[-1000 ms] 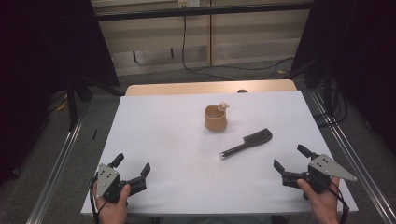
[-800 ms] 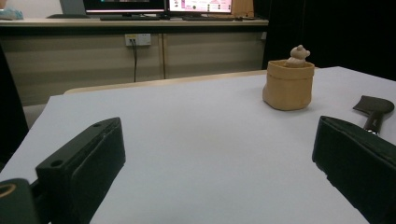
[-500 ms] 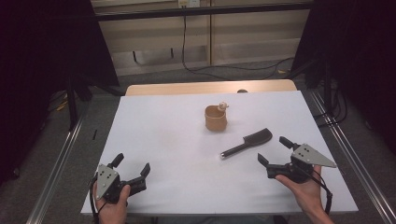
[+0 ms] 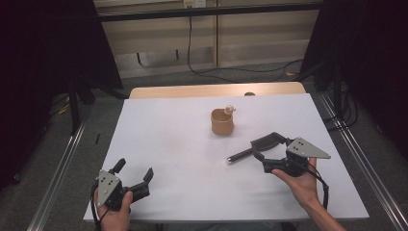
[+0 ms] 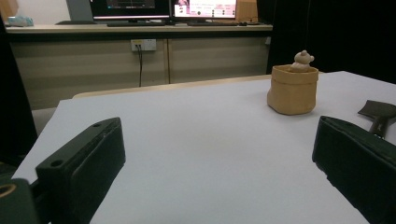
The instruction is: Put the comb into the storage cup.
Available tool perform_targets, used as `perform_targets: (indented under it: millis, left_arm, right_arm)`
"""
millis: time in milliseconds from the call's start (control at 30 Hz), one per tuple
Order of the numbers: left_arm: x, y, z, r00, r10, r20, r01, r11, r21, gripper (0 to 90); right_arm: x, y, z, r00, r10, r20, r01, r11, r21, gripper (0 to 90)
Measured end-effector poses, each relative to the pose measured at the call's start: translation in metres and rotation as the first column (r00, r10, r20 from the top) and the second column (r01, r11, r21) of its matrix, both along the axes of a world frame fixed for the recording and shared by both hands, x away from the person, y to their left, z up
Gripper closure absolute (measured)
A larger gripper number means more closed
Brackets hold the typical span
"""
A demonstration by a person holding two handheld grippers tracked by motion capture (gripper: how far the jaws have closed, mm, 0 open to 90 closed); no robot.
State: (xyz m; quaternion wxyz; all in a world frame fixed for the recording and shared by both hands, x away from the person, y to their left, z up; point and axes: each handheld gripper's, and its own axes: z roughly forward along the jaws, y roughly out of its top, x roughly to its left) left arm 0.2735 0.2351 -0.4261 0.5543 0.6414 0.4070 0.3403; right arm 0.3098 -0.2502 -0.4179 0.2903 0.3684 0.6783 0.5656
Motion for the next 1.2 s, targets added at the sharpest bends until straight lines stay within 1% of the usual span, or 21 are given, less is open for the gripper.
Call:
perform_targets:
  millis: [67, 167, 333, 433, 500, 533, 600, 667, 700, 733, 800, 833, 900, 933, 967, 1033, 1133, 1200]
  left_arm:
    - [0.0, 0.0, 0.0, 1.0, -0.004, 0.001, 0.004, 1.0, -0.004, 2.7]
    - [0.001, 0.0, 0.0, 1.0, -0.003, -0.003, 0.003, 1.0, -0.002, 2.6]
    - [0.001, 0.0, 0.0, 1.0, -0.007, 0.001, 0.007, 1.0, -0.007, 2.6]
    - [0.001, 0.0, 0.0, 1.0, -0.008, 0.001, 0.008, 1.0, -0.003, 2.6]
    - [0.001, 0.0, 0.0, 1.0, -0.009, -0.002, 0.009, 1.0, -0.004, 2.6]
    - [0.001, 0.0, 0.0, 1.0, -0.008, -0.002, 0.008, 1.0, -0.003, 2.6]
    - [0.001, 0.0, 0.0, 1.0, -0.008, -0.003, 0.008, 0.9999, -0.01, 2.6]
    - [0.001, 0.0, 0.0, 1.0, -0.009, -0.002, 0.009, 0.9999, -0.007, 2.6]
    - [0.001, 0.0, 0.0, 1.0, -0.009, -0.001, 0.009, 0.9999, -0.007, 2.6]
    - [0.001, 0.0, 0.0, 1.0, -0.009, -0.001, 0.009, 0.9999, -0.006, 2.6]
    - [0.001, 0.0, 0.0, 0.9999, -0.01, -0.002, 0.01, 0.9999, -0.005, 2.6]
    - [0.001, 0.0, 0.001, 0.9999, -0.014, -0.002, 0.014, 0.9999, -0.006, 2.6]
    - [0.0, -0.001, 0.001, 0.9997, -0.023, -0.001, 0.023, 0.9996, -0.015, 2.6]
    - [0.001, -0.001, 0.001, 0.9998, -0.022, -0.001, 0.022, 0.9997, -0.011, 2.6]
    - [0.001, -0.001, 0.001, 0.9998, -0.02, -0.002, 0.02, 0.9997, -0.011, 2.6]
    - [0.001, 0.0, 0.0, 0.9998, -0.02, -0.007, 0.02, 0.9997, -0.013, 2.6]
    - [0.002, 0.0, 0.0, 0.9997, -0.022, -0.009, 0.022, 0.9998, -0.004, 2.6]
    - [0.002, 0.0, 0.0, 0.9997, -0.025, -0.009, 0.025, 0.9997, 0.0, 2.6]
  right_arm:
    - [0.003, 0.003, 0.001, 0.9999, 0.009, 0.008, -0.009, 1.0, 0.003, 12.0]
    - [0.007, 0.006, 0.002, 0.9998, 0.02, 0.006, -0.02, 1.0, 0.004, 14.3]
    - [0.017, 0.01, 0.002, 0.9999, 0.01, 0.01, -0.01, 1.0, 0.004, 18.2]
    - [0.022, 0.015, 0.003, 0.9997, 0.022, 0.013, -0.022, 1.0, 0.006, 20.1]
    - [0.025, 0.019, 0.004, 0.9996, 0.025, 0.014, -0.026, 1.0, 0.017, 23.9]
    - [0.026, 0.021, 0.004, 0.9994, 0.033, 0.01, -0.033, 0.999, 0.024, 23.9]
    - [0.032, 0.027, 0.003, 0.998, 0.063, -0.004, -0.062, 0.998, 0.028, 27.9]
    - [0.033, 0.028, 0.003, 0.9978, 0.066, -0.004, -0.066, 0.997, 0.031, 29.0]
    - [0.037, 0.031, 0.003, 0.9971, 0.076, -0.005, -0.076, 0.997, 0.027, 32.5]
    - [0.037, 0.031, 0.003, 0.9971, 0.076, -0.005, -0.076, 0.997, 0.027, 32.5]
    - [0.04, 0.034, 0.003, 0.9965, 0.083, -0.007, -0.083, 0.996, 0.028, 36.9]
    - [0.042, 0.036, 0.002, 0.9971, 0.075, -0.012, -0.074, 0.997, 0.034, 40.2]
    - [0.045, 0.037, 0.0, 0.9964, 0.081, -0.025, -0.08, 0.996, 0.047, 47.8]
    - [0.048, 0.039, -0.002, 0.9958, 0.087, -0.027, -0.086, 0.996, 0.033, 54.3]
    - [0.048, 0.039, -0.002, 0.9958, 0.087, -0.027, -0.086, 0.996, 0.033, 54.3]
    - [0.049, 0.04, -0.002, 0.9952, 0.096, -0.02, -0.096, 0.995, 0.022, 58.8]
    - [0.05, 0.04, 0.002, 0.993, 0.118, 0.004, -0.118, 0.993, 0.01, 67.3]
    - [0.051, 0.04, 0.004, 0.9913, 0.132, 0.007, -0.132, 0.991, 0.007, 74.1]
